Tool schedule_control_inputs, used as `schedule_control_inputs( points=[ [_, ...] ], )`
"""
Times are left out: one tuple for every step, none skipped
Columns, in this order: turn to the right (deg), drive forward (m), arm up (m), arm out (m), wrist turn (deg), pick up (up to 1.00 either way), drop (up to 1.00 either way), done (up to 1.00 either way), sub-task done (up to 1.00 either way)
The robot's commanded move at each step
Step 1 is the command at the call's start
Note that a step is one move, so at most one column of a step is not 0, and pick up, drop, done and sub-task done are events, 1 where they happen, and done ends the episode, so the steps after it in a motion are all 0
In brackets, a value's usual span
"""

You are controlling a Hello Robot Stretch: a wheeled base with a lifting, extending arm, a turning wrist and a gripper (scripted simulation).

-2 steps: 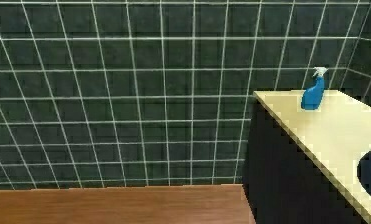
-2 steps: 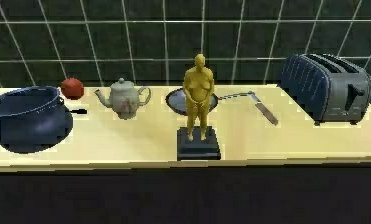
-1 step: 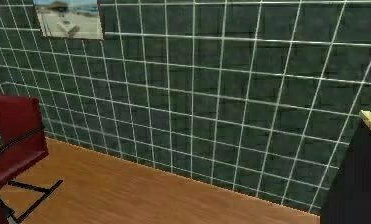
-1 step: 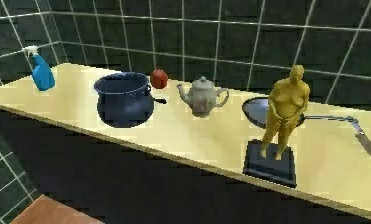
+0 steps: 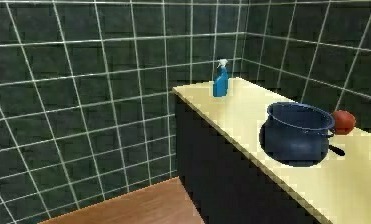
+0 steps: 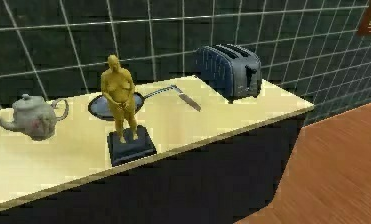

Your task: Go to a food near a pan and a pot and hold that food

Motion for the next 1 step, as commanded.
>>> schedule_control_inputs(
  points=[
    [45.0, 0.0, 0.0, 0.0, 0.0, 0.0, 0.0, 0.0, 0.0]
  ],
)
